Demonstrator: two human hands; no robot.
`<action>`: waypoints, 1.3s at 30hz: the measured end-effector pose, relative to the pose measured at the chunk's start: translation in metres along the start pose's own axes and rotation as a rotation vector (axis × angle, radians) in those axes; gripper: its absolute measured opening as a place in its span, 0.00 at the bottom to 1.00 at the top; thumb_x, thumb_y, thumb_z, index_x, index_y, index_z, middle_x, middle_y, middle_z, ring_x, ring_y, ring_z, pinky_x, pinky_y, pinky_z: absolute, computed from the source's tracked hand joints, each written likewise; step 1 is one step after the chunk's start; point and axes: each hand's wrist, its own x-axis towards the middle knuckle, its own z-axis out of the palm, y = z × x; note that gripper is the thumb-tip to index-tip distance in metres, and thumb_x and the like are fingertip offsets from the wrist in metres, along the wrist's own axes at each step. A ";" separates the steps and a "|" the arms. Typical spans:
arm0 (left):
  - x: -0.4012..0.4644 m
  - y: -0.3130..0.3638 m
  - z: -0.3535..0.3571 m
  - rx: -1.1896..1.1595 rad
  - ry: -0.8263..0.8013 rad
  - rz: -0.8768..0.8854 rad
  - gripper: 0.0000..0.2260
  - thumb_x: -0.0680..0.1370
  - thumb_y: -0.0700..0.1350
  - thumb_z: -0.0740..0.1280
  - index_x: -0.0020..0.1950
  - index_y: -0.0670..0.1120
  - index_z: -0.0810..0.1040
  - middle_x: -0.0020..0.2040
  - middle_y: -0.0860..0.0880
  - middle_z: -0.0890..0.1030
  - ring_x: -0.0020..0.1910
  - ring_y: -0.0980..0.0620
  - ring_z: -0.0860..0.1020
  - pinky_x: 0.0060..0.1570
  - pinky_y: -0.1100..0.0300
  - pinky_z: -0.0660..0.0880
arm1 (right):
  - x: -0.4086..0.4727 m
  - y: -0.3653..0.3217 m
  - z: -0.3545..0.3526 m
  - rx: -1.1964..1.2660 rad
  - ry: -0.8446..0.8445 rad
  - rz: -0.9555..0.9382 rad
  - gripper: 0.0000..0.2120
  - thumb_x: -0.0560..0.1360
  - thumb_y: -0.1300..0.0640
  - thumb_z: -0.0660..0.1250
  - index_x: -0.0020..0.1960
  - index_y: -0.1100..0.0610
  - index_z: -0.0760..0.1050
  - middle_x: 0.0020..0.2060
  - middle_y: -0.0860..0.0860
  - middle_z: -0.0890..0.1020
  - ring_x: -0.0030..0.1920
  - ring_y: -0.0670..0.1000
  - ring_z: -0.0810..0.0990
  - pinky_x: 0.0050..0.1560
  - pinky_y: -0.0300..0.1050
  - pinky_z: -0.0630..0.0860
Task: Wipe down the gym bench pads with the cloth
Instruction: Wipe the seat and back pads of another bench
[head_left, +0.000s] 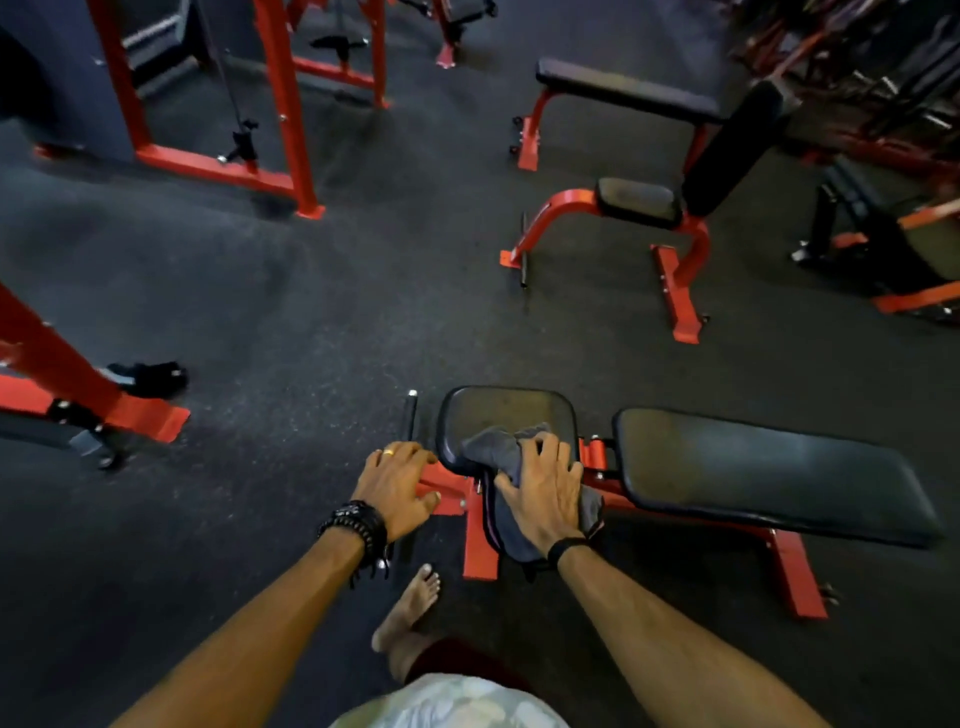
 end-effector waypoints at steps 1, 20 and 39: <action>0.015 -0.004 -0.002 0.020 -0.008 0.028 0.24 0.75 0.54 0.66 0.70 0.50 0.71 0.70 0.50 0.70 0.72 0.48 0.65 0.72 0.52 0.58 | 0.011 0.000 0.004 0.010 -0.007 0.029 0.20 0.70 0.44 0.71 0.57 0.54 0.75 0.55 0.56 0.75 0.52 0.59 0.75 0.48 0.57 0.74; 0.258 -0.012 -0.049 0.189 -0.352 0.477 0.22 0.78 0.54 0.66 0.70 0.48 0.71 0.70 0.48 0.70 0.72 0.47 0.66 0.71 0.52 0.62 | 0.140 -0.002 0.030 0.030 -0.151 0.675 0.20 0.72 0.43 0.69 0.55 0.56 0.74 0.54 0.58 0.75 0.55 0.62 0.75 0.48 0.60 0.72; 0.414 0.037 -0.095 0.280 -0.630 1.065 0.21 0.77 0.52 0.66 0.68 0.46 0.72 0.67 0.46 0.73 0.67 0.43 0.70 0.66 0.51 0.67 | 0.241 -0.036 -0.033 0.232 0.069 1.309 0.19 0.78 0.44 0.62 0.60 0.57 0.70 0.57 0.55 0.70 0.60 0.59 0.69 0.47 0.54 0.72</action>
